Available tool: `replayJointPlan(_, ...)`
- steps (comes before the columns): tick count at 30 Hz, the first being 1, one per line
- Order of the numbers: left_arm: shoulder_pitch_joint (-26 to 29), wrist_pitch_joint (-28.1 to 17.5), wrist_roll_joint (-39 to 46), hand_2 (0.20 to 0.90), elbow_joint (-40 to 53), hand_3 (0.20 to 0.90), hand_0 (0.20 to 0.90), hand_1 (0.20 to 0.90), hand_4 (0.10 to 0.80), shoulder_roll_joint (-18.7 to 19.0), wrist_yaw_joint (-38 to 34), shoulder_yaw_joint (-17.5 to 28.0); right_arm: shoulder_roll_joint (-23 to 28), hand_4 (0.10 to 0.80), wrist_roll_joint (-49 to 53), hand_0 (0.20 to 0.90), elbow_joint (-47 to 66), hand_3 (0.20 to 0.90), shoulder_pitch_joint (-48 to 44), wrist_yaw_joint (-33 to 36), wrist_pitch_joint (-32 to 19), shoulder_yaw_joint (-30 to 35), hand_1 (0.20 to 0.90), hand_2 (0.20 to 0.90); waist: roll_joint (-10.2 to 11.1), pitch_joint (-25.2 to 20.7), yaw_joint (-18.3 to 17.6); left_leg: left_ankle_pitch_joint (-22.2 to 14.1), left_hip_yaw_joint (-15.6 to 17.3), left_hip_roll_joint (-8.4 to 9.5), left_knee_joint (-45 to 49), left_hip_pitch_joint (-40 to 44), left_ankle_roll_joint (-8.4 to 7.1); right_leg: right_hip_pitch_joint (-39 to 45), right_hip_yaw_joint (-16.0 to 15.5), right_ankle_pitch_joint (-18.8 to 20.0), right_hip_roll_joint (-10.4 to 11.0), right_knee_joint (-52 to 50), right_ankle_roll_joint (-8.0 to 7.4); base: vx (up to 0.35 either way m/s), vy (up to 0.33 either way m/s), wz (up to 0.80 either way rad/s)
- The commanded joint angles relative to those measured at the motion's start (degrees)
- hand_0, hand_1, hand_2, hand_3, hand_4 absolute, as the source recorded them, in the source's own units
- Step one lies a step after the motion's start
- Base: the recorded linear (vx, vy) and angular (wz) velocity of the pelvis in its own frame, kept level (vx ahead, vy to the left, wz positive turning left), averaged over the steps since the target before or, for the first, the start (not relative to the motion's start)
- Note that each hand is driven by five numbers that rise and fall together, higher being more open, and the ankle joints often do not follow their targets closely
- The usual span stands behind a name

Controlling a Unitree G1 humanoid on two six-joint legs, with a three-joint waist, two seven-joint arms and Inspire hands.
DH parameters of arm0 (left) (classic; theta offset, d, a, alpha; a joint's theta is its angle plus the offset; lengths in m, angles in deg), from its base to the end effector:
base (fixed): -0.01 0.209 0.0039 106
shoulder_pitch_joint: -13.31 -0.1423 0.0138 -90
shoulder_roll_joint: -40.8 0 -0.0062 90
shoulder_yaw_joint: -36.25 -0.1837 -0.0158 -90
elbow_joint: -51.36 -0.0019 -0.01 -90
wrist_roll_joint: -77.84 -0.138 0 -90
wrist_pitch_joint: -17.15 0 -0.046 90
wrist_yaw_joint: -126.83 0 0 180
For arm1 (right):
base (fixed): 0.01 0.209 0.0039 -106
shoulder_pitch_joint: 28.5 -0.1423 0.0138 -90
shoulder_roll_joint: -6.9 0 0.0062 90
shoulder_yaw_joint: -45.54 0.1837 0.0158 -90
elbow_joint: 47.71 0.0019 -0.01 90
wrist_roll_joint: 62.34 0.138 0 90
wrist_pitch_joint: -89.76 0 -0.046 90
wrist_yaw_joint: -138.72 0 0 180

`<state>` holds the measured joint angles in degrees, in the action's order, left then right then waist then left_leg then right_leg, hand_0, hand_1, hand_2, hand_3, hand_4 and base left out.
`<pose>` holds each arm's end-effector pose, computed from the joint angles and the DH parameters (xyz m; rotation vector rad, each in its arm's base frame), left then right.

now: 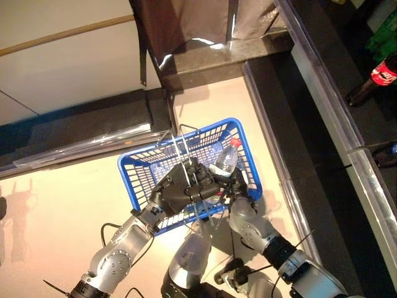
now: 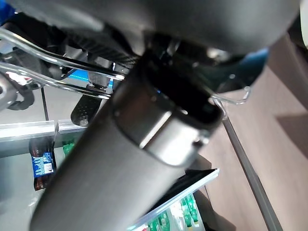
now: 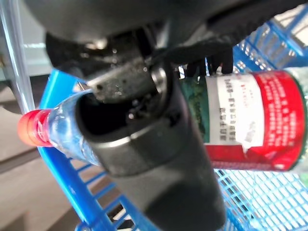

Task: Pick up the drink and place into the basket.

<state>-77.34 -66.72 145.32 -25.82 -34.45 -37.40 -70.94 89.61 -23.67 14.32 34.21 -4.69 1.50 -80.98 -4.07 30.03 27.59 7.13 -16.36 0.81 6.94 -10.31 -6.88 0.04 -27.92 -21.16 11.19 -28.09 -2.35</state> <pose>0.1899 0.1731 0.0722 -0.6783 0.1035 -0.6641 0.2561 -0.0618 0.0353 0.0867 0.3288 -0.0639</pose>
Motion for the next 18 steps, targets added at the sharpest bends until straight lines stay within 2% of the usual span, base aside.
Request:
replayJointPlan(1,7.9,-6.0,4.3,0.3,19.8,0.2,0.3,0.3,0.1,-5.3,8.0,-0.4,-7.5,0.1,-4.4,0.3,3.9,0.2,-8.6,-1.8,-6.1,-3.5,0.3,0.3,1.6,-7.3,-1.2,-4.0,-2.0,3.47,2.5,0.7,2.62,2.3,-0.1,12.1,-4.0,10.9,1.76,0.0,0.0,0.0)
replayJointPlan(8,8.7,-4.7,3.6,0.3,19.1,0.2,0.3,0.3,0.1,-5.3,9.4,-0.7,-6.7,0.1,0.2,0.3,-1.2,0.2,-9.7,-3.4,-5.4,-2.4,0.3,0.3,1.3,-7.4,-1.1,-3.6,-2.0,3.39,1.8,0.5,2.86,1.4,-0.6,12.3,-3.6,10.6,1.63,0.0,0.0,0.0)
replayJointPlan(11,9.5,-3.2,4.4,0.3,18.8,0.2,0.3,0.3,0.1,-5.0,10.6,-0.9,-6.3,0.1,5.6,0.3,-5.2,0.2,-11.3,-6.1,-4.5,-1.1,0.3,0.3,1.3,-7.3,-0.8,-3.7,-2.1,3.48,1.9,0.2,2.94,1.3,-0.9,12.4,-3.4,10.3,1.7,0.0,0.0,0.0)
replayJointPlan(18,12.1,0.3,6.7,0.3,18.4,0.2,0.3,0.3,0.1,-3.6,11.9,-1.7,-4.9,0.1,20.8,0.3,-18.2,0.2,-15.6,-19.3,-1.7,4.0,0.3,0.3,1.2,-7.1,0.2,-3.9,-2.5,3.49,2.6,0.0,3.11,0.9,-2.0,12.4,-2.5,8.9,1.74,0.033,-0.009,0.05)
